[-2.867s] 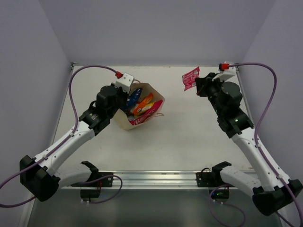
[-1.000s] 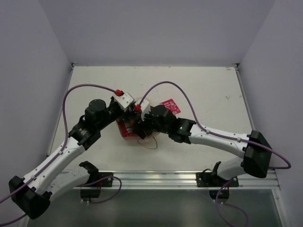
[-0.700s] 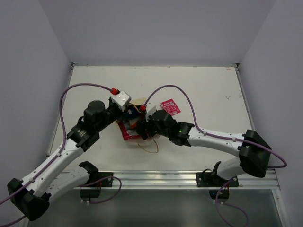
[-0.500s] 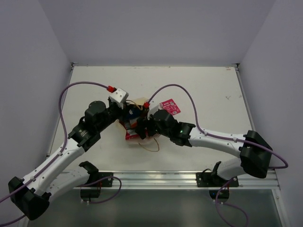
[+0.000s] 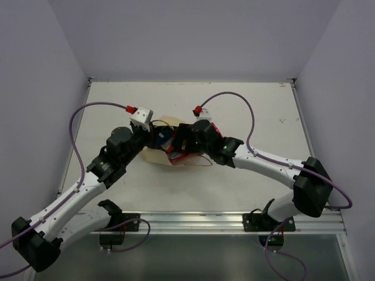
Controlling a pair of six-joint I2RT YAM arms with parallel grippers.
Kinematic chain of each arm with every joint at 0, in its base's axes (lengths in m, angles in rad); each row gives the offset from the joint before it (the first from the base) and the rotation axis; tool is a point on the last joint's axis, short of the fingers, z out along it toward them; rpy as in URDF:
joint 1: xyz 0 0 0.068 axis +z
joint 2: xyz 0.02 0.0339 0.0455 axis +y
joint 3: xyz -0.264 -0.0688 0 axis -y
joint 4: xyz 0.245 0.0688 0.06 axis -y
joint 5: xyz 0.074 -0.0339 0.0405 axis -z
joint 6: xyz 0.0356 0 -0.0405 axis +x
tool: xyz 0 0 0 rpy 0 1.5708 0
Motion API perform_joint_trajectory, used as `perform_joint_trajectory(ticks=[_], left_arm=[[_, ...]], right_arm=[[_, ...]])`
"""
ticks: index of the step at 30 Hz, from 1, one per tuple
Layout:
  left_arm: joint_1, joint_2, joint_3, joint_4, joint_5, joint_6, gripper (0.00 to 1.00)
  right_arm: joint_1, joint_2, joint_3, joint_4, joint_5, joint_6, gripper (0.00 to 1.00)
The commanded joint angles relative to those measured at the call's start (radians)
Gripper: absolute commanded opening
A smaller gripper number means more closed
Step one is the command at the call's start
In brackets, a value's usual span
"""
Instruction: Take the snacks out of the paper bag
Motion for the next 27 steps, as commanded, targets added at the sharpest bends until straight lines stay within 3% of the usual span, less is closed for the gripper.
perform_joint_trajectory(ticks=[1,14,21,27], left_arm=[[-0.008,0.004,0.027,0.070,-0.022,-0.013,0.00],[-0.011,0.096,0.072,0.070,0.035,0.073,0.00],[-0.010,0.116,0.079,0.066,0.032,0.089,0.00],[-0.011,0.121,0.078,0.070,0.022,0.041,0.00]], right_arm=[[-0.043,0.043,0.063,-0.062,0.074,0.084,0.82],[-0.057,0.163,0.142,0.078,-0.065,0.029,0.62],[-0.057,0.176,0.135,0.171,-0.151,0.057,0.61],[-0.055,0.205,0.133,0.168,-0.075,0.155,0.61]])
